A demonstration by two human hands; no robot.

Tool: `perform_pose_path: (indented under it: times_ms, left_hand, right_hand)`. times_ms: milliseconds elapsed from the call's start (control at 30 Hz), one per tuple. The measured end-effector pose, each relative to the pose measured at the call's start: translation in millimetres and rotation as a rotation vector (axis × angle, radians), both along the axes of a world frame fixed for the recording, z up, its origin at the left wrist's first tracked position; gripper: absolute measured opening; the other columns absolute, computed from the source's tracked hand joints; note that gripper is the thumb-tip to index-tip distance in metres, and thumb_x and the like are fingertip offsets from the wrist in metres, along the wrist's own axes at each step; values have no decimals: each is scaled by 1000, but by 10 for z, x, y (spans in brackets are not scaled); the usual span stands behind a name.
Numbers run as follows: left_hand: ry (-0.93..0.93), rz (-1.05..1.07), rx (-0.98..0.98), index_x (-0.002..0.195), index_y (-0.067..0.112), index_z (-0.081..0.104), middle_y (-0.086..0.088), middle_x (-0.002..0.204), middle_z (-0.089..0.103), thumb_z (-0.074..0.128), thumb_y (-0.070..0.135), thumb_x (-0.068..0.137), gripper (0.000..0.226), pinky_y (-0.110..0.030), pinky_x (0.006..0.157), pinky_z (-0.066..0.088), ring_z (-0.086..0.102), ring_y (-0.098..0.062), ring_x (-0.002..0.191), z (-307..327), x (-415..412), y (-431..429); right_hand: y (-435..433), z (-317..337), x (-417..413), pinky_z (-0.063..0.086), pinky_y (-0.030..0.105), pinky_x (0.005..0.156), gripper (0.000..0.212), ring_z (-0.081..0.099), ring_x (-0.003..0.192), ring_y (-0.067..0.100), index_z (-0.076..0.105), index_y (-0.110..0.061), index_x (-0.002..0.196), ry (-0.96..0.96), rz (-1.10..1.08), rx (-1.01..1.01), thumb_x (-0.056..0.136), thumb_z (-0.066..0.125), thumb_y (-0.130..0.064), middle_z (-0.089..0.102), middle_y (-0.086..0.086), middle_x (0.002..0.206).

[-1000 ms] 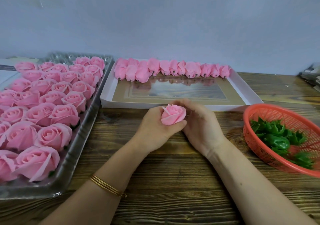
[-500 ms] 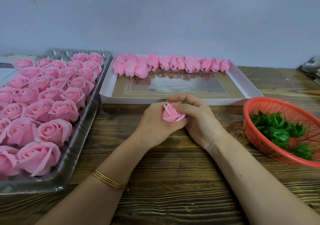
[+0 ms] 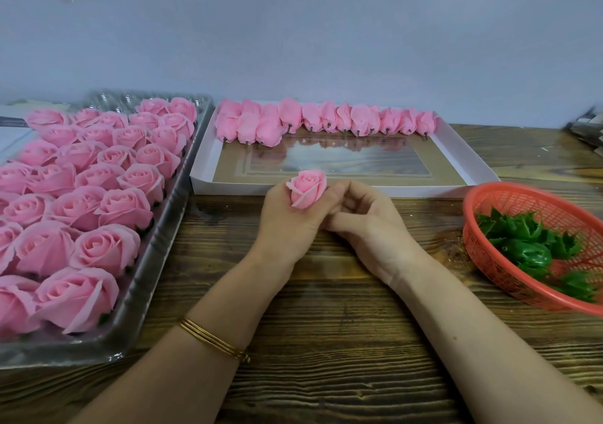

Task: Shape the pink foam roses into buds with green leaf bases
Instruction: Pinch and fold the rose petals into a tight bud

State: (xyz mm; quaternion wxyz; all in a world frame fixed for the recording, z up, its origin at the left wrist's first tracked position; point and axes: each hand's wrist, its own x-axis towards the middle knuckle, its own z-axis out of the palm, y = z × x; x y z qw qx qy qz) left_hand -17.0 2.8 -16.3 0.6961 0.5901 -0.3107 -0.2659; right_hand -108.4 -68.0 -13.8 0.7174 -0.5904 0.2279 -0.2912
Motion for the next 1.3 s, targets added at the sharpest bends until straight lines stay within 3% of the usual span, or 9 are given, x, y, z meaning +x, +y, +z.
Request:
perform_pose_path:
  times_ms: [100,200,333,467,567,867,1000,1167,1300]
  left_hand:
    - [43,-10,-21,89,-7,69,-20,86,74,73,12,86,20,-39,77,60,73,-33,84,-27,1,-22]
    - [62,-34,-30,93,-6,70,-21,88,73,70,12,88,19,-36,77,59,72,-27,80,-35,-6,-24]
    - [52,-77,-21,90,3,72,-19,89,74,66,9,91,8,-29,76,58,70,-21,79,-45,-19,-36]
    - [17,-105,-25,77,14,75,-13,84,76,65,7,91,18,-28,76,57,72,-20,80,-36,-4,-26]
    - [19,-144,-28,72,21,78,-6,81,76,66,7,90,26,-26,75,57,72,-17,79,-19,9,-10]
    - [80,-233,-13,80,11,75,-15,88,75,71,17,82,8,-32,80,57,72,-22,85,-23,32,1]
    - [84,-271,11,86,7,73,-13,87,74,73,21,72,20,-28,79,55,69,-19,84,-10,68,12]
    - [61,-339,24,83,13,73,-3,83,70,71,23,74,13,-28,78,51,65,-14,83,28,80,36]
    - [89,-281,13,94,7,72,-12,92,72,68,17,89,11,-42,94,52,67,-24,92,42,57,52]
  right_hand:
    - [9,-36,19,46,37,90,41,55,92,30,55,17,109,19,4,-41,70,62,28,61,25,97]
    - [8,-41,25,46,38,90,46,55,93,31,53,18,112,9,-20,-30,68,66,26,61,26,99]
    - [20,-35,24,49,43,97,51,63,95,29,57,8,114,-9,-43,-37,67,69,24,66,25,103]
    - [1,-50,19,48,45,99,56,62,96,29,53,7,120,-18,-46,-15,69,66,27,67,23,101]
    - [-17,-43,10,52,38,94,59,62,96,29,51,6,124,-5,-19,-29,71,63,29,69,19,99]
    - [-18,-22,-3,56,27,81,68,59,93,29,48,2,128,-22,18,-14,69,60,32,64,21,100]
    - [-58,0,-39,55,29,84,65,64,92,24,52,0,126,-15,85,13,71,56,33,67,14,103]
    - [-91,18,-82,53,33,91,56,63,99,26,53,1,123,-27,176,65,76,49,32,68,15,103]
    - [-88,14,-77,54,36,90,62,62,92,28,47,4,131,-38,178,81,76,51,31,64,22,101]
